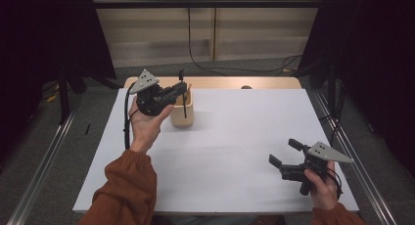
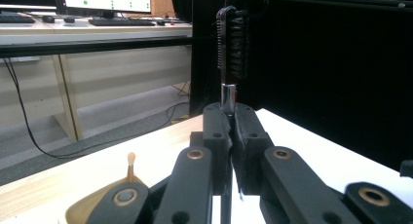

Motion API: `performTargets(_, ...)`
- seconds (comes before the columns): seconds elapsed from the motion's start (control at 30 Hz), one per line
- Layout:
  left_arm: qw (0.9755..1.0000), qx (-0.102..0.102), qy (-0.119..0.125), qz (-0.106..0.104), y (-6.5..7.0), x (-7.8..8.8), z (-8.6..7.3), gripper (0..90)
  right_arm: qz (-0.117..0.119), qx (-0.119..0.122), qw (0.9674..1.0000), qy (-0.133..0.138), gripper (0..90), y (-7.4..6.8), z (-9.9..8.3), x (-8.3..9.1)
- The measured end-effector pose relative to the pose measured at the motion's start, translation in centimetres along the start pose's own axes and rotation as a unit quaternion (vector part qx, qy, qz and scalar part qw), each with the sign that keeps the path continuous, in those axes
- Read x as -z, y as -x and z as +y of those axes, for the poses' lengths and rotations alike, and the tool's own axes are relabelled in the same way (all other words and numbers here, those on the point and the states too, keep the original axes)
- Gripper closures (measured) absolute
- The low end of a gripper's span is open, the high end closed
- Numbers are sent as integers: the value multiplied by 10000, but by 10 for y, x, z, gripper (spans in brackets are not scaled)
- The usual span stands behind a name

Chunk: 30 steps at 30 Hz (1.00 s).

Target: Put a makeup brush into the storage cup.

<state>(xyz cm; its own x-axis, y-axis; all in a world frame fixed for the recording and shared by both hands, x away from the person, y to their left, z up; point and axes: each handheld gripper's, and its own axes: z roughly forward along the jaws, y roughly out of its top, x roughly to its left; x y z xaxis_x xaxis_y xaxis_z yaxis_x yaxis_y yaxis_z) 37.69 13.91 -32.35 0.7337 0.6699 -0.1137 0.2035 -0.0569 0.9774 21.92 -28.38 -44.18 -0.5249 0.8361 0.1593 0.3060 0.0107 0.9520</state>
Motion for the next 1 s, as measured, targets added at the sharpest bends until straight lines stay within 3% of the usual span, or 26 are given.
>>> performTargets(0.63,9995,-79,94,297,-25,-10,18,856,-24,-17,10000,-3,15,1,-4,5)
performTargets(1.0,9989,1,168,446,-40,-25,23,856,34,-40,10000,-2,16,2,-4,4)
